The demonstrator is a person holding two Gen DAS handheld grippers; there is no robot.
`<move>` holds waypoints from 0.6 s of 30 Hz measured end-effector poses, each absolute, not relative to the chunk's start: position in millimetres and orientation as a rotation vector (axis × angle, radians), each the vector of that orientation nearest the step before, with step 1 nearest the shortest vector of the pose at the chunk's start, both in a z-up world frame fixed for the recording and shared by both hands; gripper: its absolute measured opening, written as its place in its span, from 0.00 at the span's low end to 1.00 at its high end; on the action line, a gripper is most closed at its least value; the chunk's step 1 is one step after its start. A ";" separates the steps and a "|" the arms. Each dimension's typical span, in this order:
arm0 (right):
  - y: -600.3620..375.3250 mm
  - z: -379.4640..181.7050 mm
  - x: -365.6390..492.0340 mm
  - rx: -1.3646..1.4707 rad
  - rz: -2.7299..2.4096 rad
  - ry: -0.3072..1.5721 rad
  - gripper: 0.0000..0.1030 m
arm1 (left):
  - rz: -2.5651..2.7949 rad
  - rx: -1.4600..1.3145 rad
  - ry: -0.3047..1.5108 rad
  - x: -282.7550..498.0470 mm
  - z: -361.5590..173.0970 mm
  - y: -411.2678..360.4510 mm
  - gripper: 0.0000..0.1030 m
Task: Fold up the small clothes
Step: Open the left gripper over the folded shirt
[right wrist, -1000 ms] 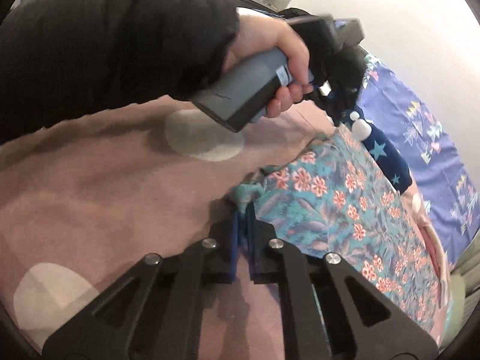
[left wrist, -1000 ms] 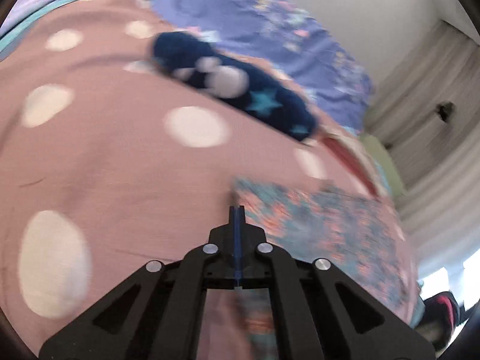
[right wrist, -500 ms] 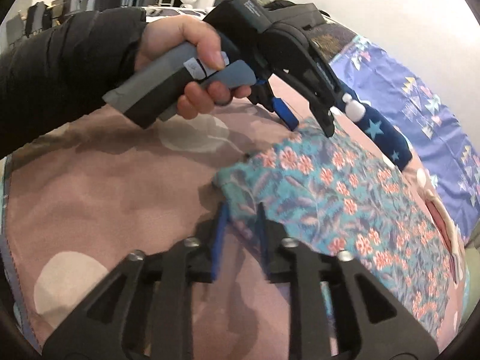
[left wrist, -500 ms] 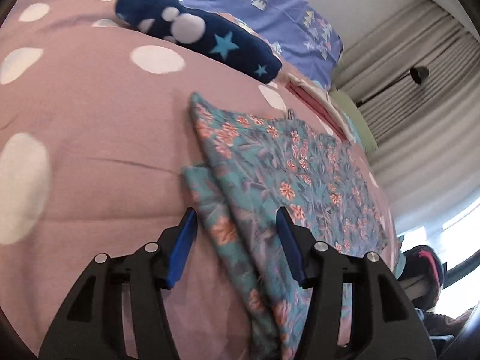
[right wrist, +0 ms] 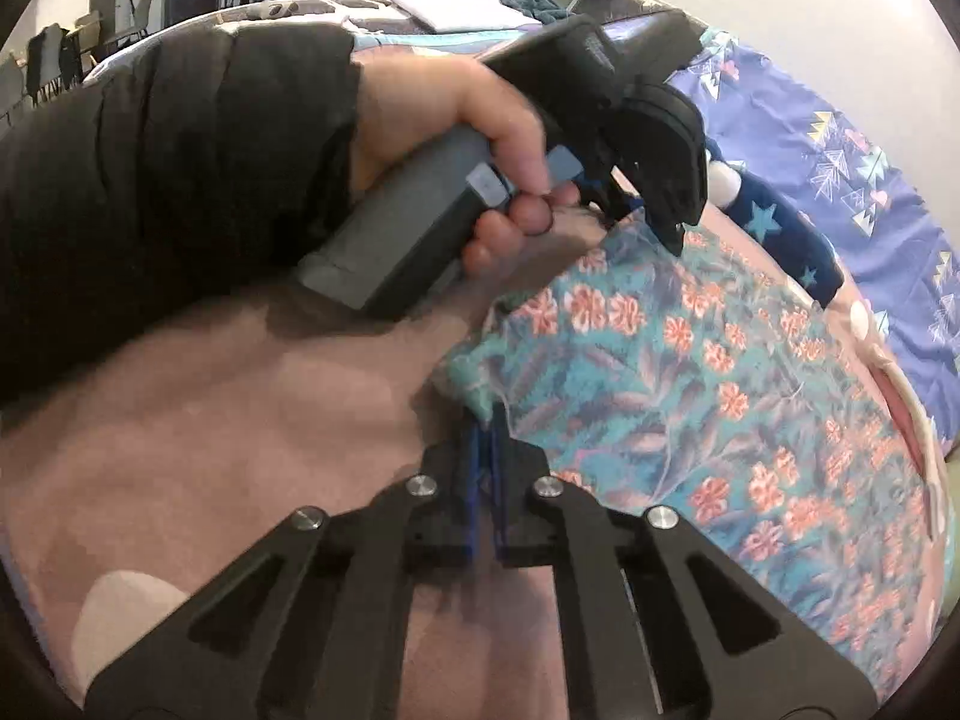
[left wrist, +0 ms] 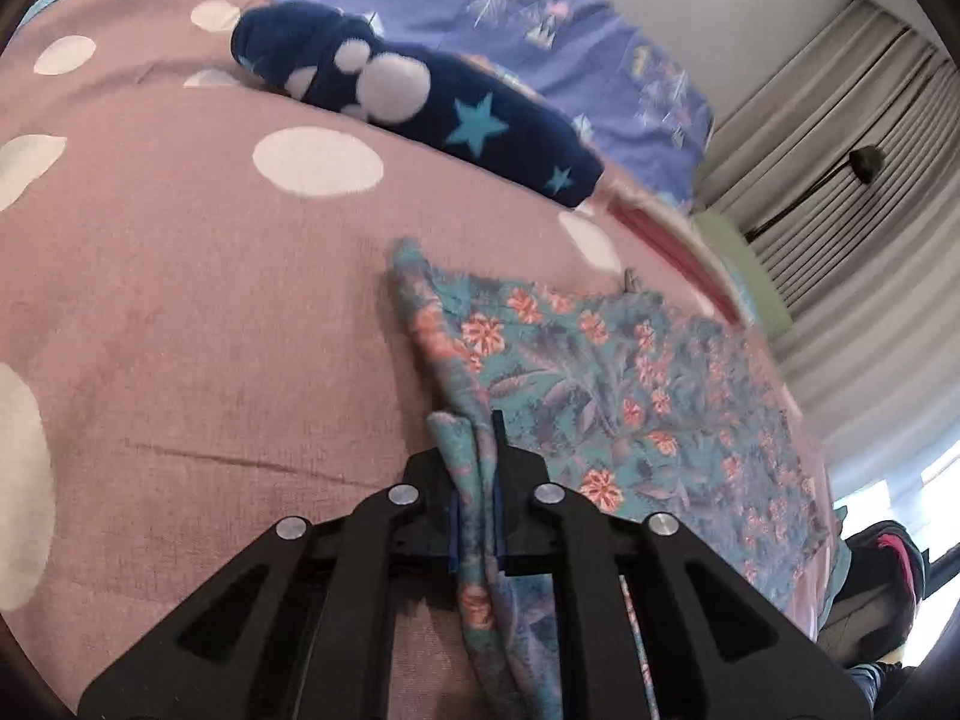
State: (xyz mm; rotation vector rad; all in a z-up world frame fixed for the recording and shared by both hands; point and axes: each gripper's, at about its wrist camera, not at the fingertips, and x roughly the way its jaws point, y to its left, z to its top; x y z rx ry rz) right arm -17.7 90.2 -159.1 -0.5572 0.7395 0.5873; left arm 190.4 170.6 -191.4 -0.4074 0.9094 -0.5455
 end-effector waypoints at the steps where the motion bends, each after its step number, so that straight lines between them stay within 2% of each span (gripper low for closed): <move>1: 90.8 -155.7 -21.4 -0.560 0.591 0.725 0.09 | -0.542 -0.411 0.900 188.6 -186.9 172.4 0.14; 2: 90.4 -154.6 -23.7 -0.555 0.602 0.722 0.12 | -0.530 -0.397 0.896 187.7 -185.3 172.2 0.15; 5: 84.5 -149.2 -37.1 -0.532 0.630 0.717 0.17 | -0.524 -0.356 0.898 181.3 -180.1 169.5 0.32; 7: 72.9 -142.9 -44.0 -0.512 0.639 0.697 0.20 | -0.554 -0.341 0.888 171.8 -176.8 168.9 0.50; 10: 60.5 -141.7 -53.3 -0.556 0.582 0.666 0.23 | -0.590 -0.289 0.885 159.3 -180.2 165.3 0.54; 18: 7.6 -161.1 -63.8 -0.755 0.361 0.658 0.35 | -0.627 -0.364 0.868 151.7 -188.3 173.9 0.55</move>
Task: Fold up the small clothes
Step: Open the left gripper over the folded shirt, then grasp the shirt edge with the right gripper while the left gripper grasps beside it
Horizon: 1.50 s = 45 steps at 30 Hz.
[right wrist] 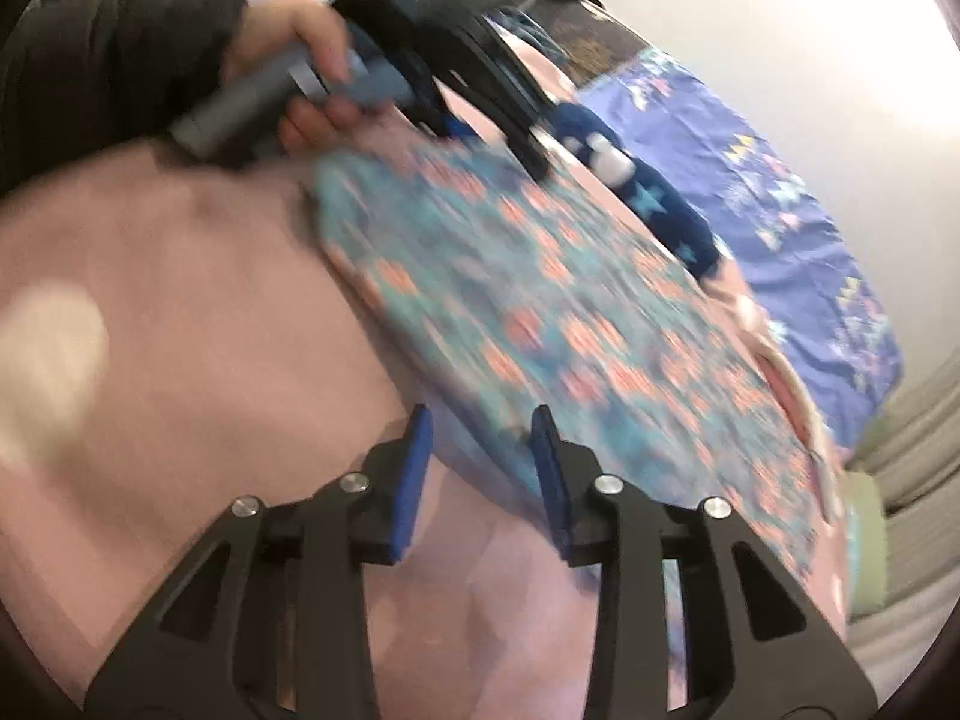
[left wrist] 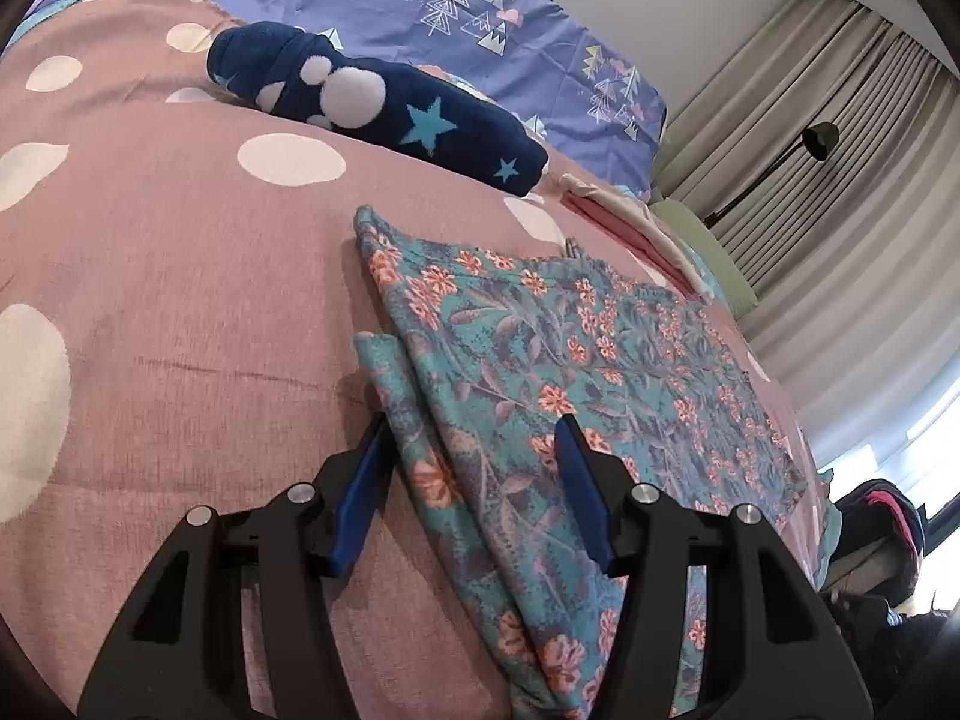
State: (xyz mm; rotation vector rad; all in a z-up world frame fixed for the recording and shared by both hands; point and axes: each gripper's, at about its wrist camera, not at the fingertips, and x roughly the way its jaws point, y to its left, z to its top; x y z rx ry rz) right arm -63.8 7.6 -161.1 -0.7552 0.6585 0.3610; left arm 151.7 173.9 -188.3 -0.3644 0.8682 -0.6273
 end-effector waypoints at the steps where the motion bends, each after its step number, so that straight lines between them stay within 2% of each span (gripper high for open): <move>1: -5.5 -163.6 -65.1 -0.742 0.339 0.670 0.35 | -0.625 -0.358 0.867 151.6 -188.0 172.6 0.55; 8: -97.8 -154.8 -49.4 -0.344 0.219 0.868 0.37 | -0.631 -0.373 0.864 151.9 -188.2 173.6 0.55; 13: -34.5 -145.5 -62.4 -0.540 0.340 0.724 0.32 | -0.637 -0.383 0.861 152.5 -188.4 175.1 0.55; 16: 21.6 -144.2 -71.9 -0.654 0.456 0.614 0.35 | -0.641 -0.390 0.859 153.2 -189.3 176.7 0.55; 21: 78.5 -162.0 -52.5 -0.801 0.421 0.606 0.40 | -0.646 -0.395 0.857 153.2 -190.1 178.7 0.55; 27: 110.4 -175.2 -35.4 -0.875 0.264 0.559 0.39 | -0.657 -0.415 0.855 153.7 -190.5 180.8 0.55; 30: 125.0 -179.0 -20.2 -0.890 0.230 0.544 0.33 | -0.678 -0.460 0.849 155.0 -191.8 186.2 0.55; 35: 123.5 -183.7 -9.0 -0.875 0.232 0.547 0.16 | -0.685 -0.471 0.848 155.5 -192.0 187.2 0.55; 38: 116.4 -181.5 -3.9 -0.840 0.233 0.574 0.14 | -0.687 -0.475 0.861 158.5 -191.7 186.1 0.56; 42: 108.7 -169.4 3.0 -0.794 0.246 0.575 0.14 | -0.713 -0.437 0.900 167.6 -188.5 171.6 0.60; 45: 103.1 -163.0 4.6 -0.751 0.242 0.578 0.25 | -0.731 -0.378 0.925 176.7 -187.3 153.2 0.60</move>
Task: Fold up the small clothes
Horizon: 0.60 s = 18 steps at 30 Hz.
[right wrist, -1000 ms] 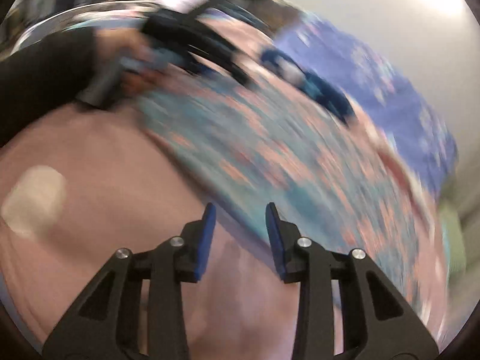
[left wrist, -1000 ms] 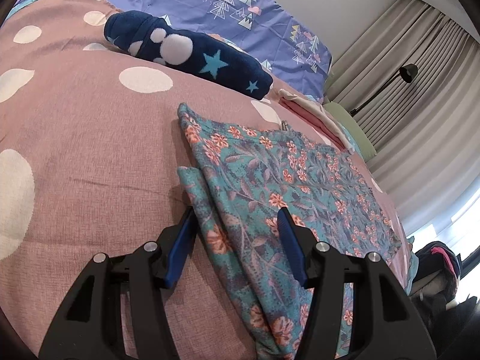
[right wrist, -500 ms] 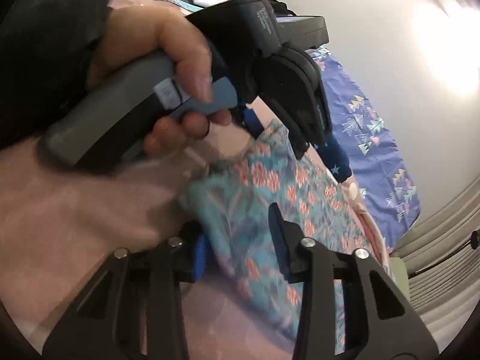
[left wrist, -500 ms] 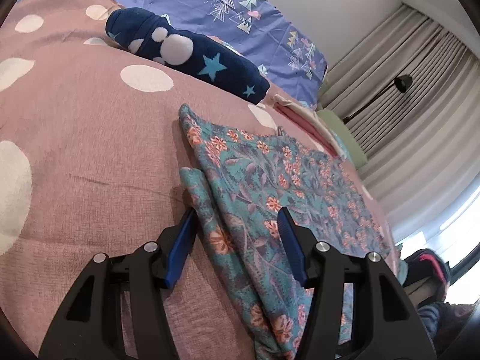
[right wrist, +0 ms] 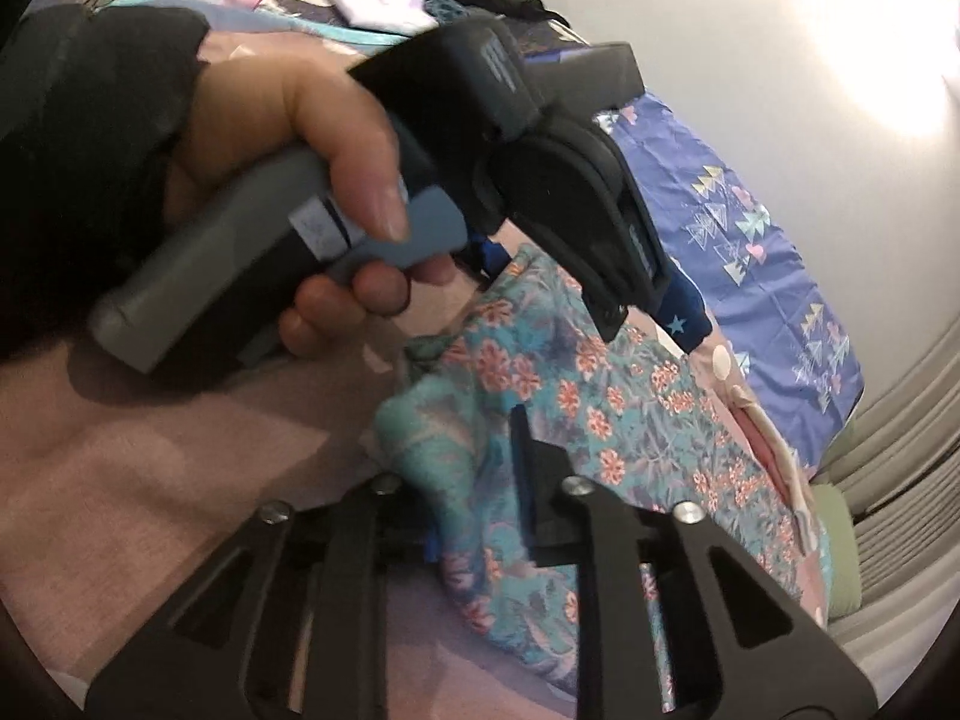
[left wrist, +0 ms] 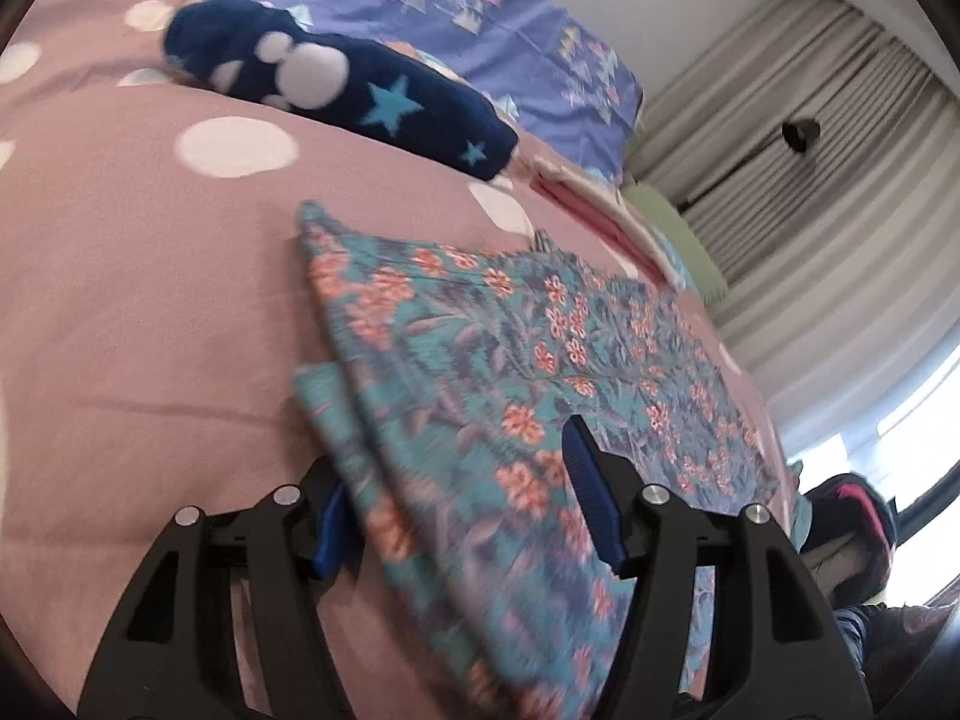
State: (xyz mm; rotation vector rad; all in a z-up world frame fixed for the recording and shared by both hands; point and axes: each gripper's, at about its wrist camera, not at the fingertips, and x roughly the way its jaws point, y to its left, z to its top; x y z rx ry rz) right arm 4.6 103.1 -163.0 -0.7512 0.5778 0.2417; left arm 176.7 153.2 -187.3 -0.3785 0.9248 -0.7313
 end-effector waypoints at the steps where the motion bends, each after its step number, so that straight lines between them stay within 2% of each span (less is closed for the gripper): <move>1: 103.9 -165.7 8.9 -0.755 0.240 0.596 0.27 | -0.730 -0.368 0.929 181.0 -186.9 147.3 0.59; 2: 104.5 -168.5 13.3 -0.760 0.244 0.609 0.22 | -0.725 -0.364 0.935 185.7 -186.8 142.7 0.57; 4: 103.4 -170.8 20.2 -0.750 0.270 0.630 0.10 | -0.691 -0.365 0.968 193.0 -189.3 139.7 0.15; 5: 98.6 -167.1 22.0 -0.716 0.283 0.637 0.08 | -0.688 -0.394 1.005 197.4 -192.5 140.9 0.12; 10: 36.8 -110.1 16.9 -0.405 0.330 0.562 0.07 | -0.697 -0.380 0.959 187.9 -163.3 136.5 0.10; 13: 1.4 -90.8 18.5 -0.237 0.341 0.581 0.07 | -0.708 -0.323 0.927 183.5 -135.6 115.4 0.10; 18: -22.2 -77.1 13.2 -0.161 0.318 0.553 0.07 | -0.702 -0.269 0.924 180.6 -114.5 87.6 0.10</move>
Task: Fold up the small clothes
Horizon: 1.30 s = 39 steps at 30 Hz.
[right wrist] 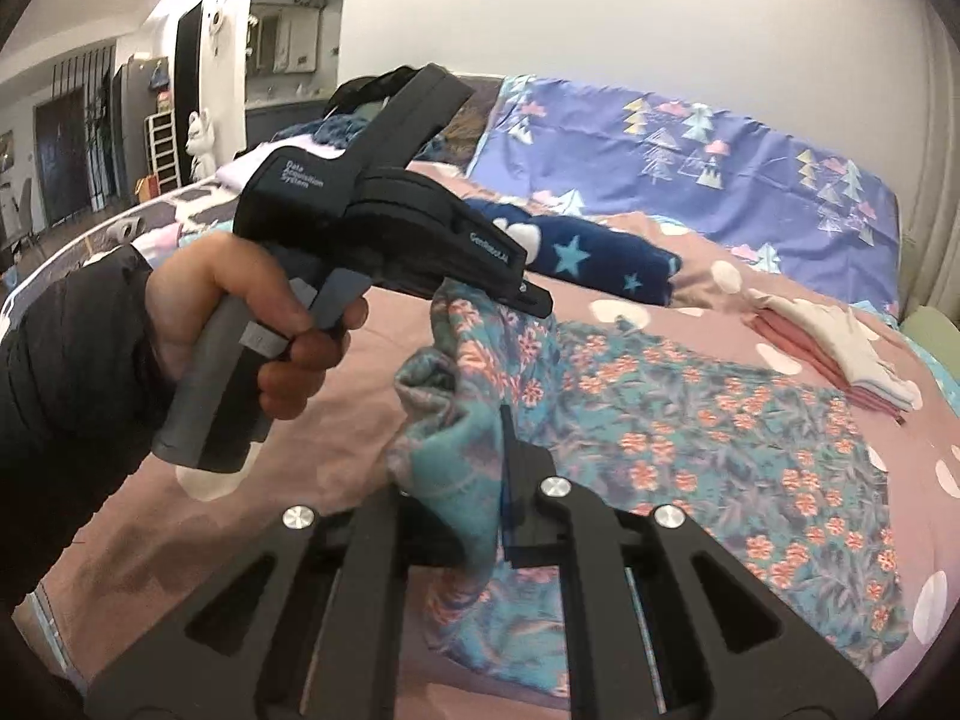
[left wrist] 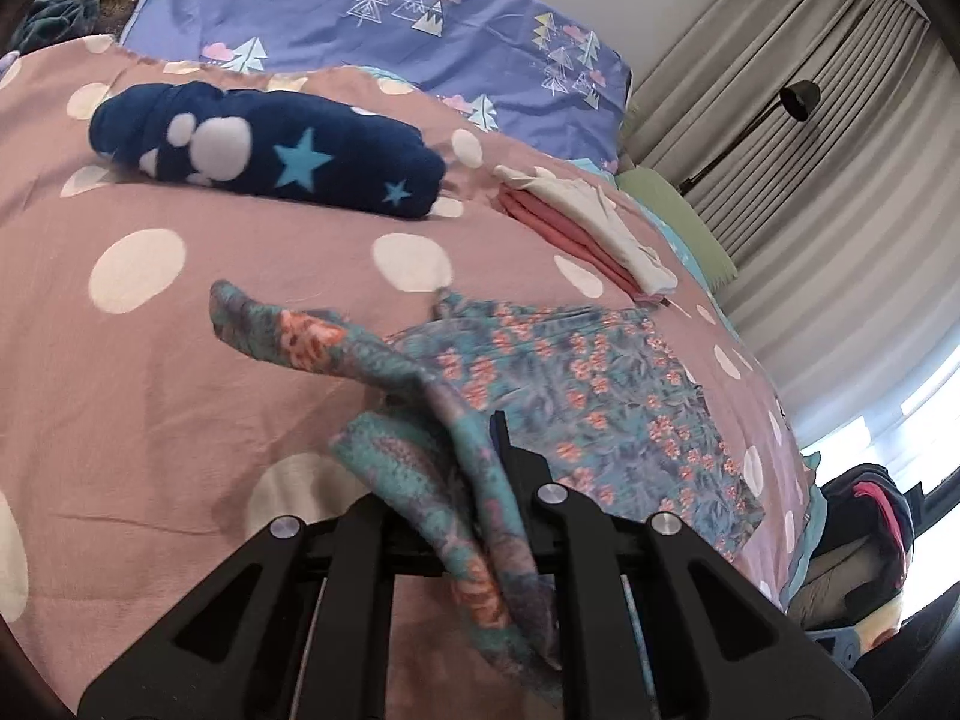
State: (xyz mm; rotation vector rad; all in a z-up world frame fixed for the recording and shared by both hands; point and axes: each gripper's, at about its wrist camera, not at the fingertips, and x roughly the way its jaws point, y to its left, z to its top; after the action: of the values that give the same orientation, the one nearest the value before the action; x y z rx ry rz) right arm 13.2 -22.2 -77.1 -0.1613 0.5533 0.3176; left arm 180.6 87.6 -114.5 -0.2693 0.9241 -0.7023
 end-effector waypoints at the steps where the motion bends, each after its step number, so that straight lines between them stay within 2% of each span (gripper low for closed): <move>1: -30.1 -75.1 15.3 -0.144 0.318 0.555 0.07 | -0.697 -0.262 0.929 179.7 -112.1 82.8 0.10; 15: -100.7 -66.5 -3.3 0.059 0.326 0.532 0.07 | -0.637 -0.175 0.950 172.0 -86.3 14.1 0.10; 26: -199.0 -77.8 -18.4 0.232 0.234 0.513 0.07 | -0.684 0.018 0.985 171.4 -81.9 -111.8 0.10; 34: -270.3 -101.4 -29.7 0.358 0.111 0.534 0.07 | -0.712 0.229 1.025 166.6 -99.4 -218.2 0.10; 39: -299.5 -118.4 -31.0 0.431 0.068 0.566 0.07 | -0.707 0.332 1.020 162.3 -114.4 -257.4 0.11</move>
State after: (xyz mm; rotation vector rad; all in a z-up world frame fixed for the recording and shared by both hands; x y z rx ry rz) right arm -31.0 -299.5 -118.4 0.4307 0.5660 0.0681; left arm 162.3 -257.4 -114.4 0.3322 1.0202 -0.7068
